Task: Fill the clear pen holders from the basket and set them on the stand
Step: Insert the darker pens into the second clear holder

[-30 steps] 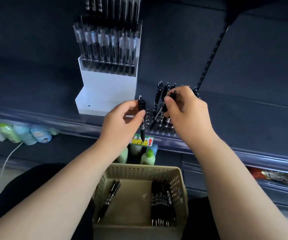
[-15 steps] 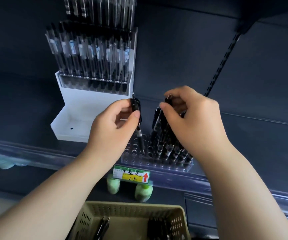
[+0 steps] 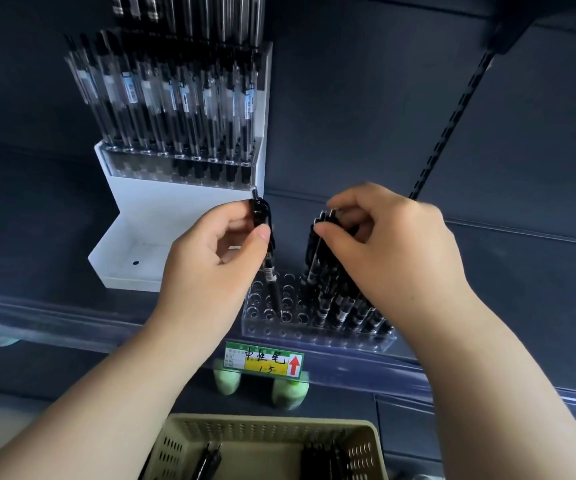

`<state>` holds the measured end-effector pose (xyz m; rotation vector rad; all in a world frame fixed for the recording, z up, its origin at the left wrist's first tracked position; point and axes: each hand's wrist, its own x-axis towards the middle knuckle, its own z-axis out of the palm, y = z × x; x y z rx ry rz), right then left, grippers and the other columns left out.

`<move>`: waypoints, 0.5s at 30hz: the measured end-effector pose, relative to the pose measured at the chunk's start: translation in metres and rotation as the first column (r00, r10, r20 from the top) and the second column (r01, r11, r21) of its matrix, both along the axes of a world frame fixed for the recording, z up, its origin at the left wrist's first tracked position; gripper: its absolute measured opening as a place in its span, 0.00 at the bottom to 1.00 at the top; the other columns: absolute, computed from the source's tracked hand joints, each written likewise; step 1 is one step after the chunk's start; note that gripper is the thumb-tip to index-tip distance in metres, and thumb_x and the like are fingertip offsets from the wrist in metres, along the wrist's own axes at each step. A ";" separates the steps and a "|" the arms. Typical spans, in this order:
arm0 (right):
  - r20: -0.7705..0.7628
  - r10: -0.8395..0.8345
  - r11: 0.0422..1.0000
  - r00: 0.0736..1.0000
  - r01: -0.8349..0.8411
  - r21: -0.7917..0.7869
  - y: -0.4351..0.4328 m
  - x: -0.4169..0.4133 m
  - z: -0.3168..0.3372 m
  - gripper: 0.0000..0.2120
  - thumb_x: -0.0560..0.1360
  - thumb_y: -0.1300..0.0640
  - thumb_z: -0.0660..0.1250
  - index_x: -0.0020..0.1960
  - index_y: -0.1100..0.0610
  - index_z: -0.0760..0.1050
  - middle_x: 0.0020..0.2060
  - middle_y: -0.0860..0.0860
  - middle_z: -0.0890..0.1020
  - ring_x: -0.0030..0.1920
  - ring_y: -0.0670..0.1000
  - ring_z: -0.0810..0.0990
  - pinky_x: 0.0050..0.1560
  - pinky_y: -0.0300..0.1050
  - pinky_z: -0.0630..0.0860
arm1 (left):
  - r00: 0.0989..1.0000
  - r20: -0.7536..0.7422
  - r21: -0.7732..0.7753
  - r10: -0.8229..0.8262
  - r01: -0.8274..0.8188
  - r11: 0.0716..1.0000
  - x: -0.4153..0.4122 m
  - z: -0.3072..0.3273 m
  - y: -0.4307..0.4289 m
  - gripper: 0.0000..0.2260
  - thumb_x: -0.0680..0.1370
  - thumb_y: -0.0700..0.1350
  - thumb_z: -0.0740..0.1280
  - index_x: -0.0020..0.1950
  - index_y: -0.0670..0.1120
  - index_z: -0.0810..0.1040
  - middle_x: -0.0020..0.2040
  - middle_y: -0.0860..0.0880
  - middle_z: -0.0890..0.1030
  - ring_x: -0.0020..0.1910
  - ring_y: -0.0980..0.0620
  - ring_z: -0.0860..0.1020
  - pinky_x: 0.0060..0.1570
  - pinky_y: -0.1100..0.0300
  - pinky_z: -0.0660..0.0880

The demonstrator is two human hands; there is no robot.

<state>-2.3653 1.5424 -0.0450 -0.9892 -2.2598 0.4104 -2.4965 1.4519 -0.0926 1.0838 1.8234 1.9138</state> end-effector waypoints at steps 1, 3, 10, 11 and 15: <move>0.000 -0.001 1.000 1.000 0.001 -0.001 0.000 0.000 0.000 0.08 0.72 0.47 0.69 0.50 0.45 0.77 0.35 0.38 0.80 0.40 0.44 0.77 0.41 0.45 0.78 | 1.000 0.001 -0.001 -0.002 0.002 1.000 0.001 0.000 0.000 0.07 0.74 0.45 0.68 0.49 0.57 0.79 0.45 0.60 0.82 0.46 0.65 0.79 0.43 0.77 0.71; 0.005 -0.005 1.000 1.000 0.005 0.001 0.001 0.000 -0.002 0.07 0.72 0.48 0.69 0.50 0.45 0.77 0.34 0.38 0.79 0.40 0.43 0.77 0.40 0.45 0.77 | 1.000 -0.007 -0.002 -0.006 0.006 1.000 0.001 0.001 0.000 0.08 0.74 0.45 0.68 0.48 0.58 0.78 0.45 0.61 0.82 0.45 0.66 0.79 0.42 0.78 0.70; 0.038 -0.016 0.996 0.999 0.012 0.091 -0.002 -0.002 -0.006 0.02 0.72 0.53 0.69 0.42 0.46 0.80 0.33 0.43 0.81 0.38 0.47 0.77 0.37 0.46 0.77 | 1.000 0.016 0.017 -0.013 0.013 1.000 -0.001 0.002 0.000 0.08 0.74 0.43 0.68 0.48 0.56 0.79 0.45 0.59 0.83 0.46 0.64 0.79 0.44 0.77 0.71; 0.036 -0.013 0.995 0.999 0.009 0.097 -0.003 -0.002 -0.006 0.02 0.72 0.53 0.69 0.42 0.47 0.80 0.33 0.44 0.81 0.38 0.48 0.77 0.37 0.46 0.77 | 1.000 0.014 0.023 -0.025 0.024 0.999 0.000 0.003 -0.001 0.08 0.74 0.43 0.68 0.47 0.56 0.79 0.45 0.60 0.83 0.46 0.65 0.79 0.43 0.77 0.71; 0.039 -0.003 0.991 0.999 -0.003 0.135 -0.005 -0.001 -0.004 0.02 0.70 0.54 0.70 0.41 0.47 0.81 0.31 0.44 0.80 0.38 0.48 0.77 0.36 0.46 0.77 | 0.996 -0.004 0.035 -0.093 0.093 0.995 0.005 0.004 -0.002 0.09 0.74 0.41 0.69 0.48 0.56 0.80 0.43 0.60 0.83 0.43 0.64 0.80 0.41 0.76 0.72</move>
